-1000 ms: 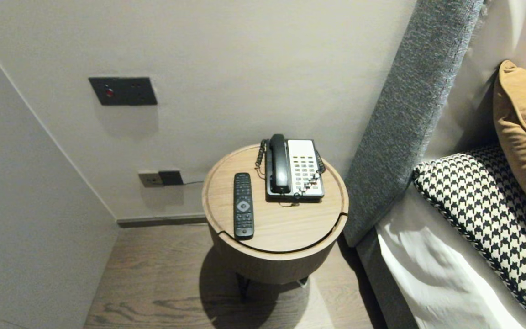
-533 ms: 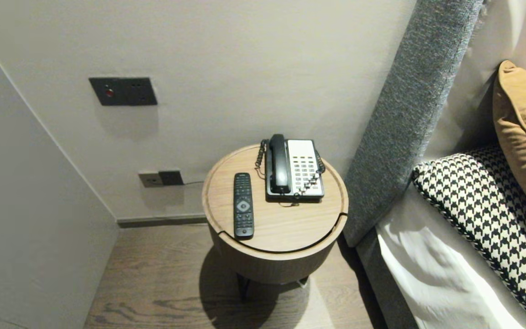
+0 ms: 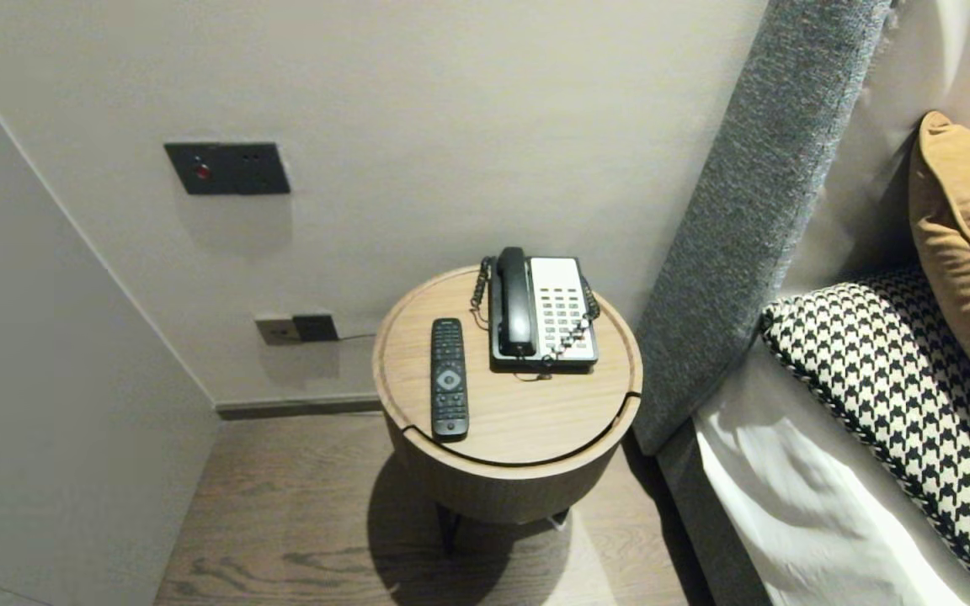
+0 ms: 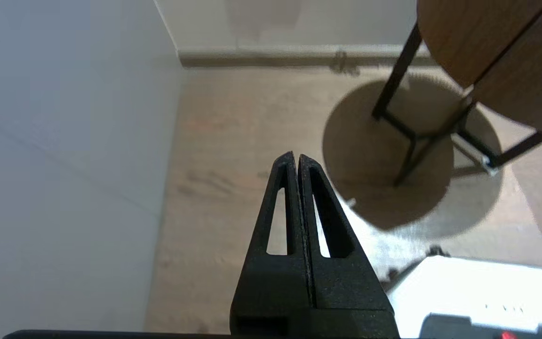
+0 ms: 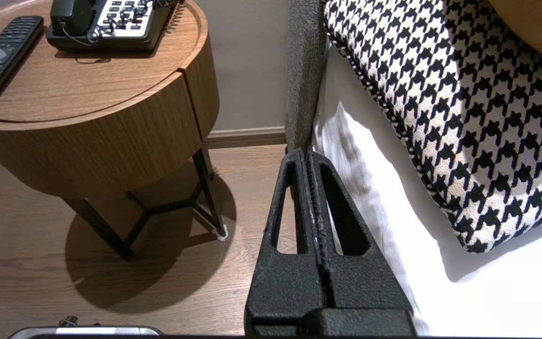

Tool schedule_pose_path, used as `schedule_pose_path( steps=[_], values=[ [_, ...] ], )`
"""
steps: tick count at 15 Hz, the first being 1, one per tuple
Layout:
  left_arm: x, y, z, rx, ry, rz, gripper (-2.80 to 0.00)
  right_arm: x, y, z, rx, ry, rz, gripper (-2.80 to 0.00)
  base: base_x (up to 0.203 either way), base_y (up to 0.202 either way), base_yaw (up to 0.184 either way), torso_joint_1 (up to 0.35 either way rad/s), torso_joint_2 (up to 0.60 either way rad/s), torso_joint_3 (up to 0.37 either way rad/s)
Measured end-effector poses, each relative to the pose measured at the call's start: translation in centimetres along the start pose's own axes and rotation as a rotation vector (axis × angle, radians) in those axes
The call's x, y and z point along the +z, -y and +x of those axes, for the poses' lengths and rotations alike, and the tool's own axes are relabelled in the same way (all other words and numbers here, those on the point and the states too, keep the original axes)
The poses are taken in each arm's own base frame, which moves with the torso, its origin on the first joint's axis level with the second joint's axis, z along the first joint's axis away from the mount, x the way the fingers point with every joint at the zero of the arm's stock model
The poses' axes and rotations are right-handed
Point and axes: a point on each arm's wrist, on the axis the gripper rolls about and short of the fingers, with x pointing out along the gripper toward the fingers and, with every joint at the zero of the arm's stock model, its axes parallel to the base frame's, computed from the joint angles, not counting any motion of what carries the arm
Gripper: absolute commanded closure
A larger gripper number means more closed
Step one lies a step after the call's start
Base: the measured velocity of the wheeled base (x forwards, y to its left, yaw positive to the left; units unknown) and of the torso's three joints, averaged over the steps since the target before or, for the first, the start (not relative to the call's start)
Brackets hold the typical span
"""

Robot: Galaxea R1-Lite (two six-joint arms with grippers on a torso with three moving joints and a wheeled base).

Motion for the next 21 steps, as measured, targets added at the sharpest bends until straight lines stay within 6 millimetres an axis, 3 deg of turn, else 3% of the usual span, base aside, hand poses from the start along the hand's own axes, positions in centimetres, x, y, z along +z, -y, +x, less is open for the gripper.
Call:
schedule_pose_path(
  steps=[16,21],
  values=[
    [0.23,0.14,0.14,-0.056,0.07,0.024,0.0,0.0,0.0,0.0,0.0,0.0,0.0,0.0,0.0,0.0,0.0,0.0,0.0,0.0],
    [0.0,0.14,0.15,-0.051,0.049,0.116,0.0,0.0,0.0,0.0,0.0,0.0,0.0,0.0,0.0,0.0,0.0,0.0,0.0,0.0]
  ],
)
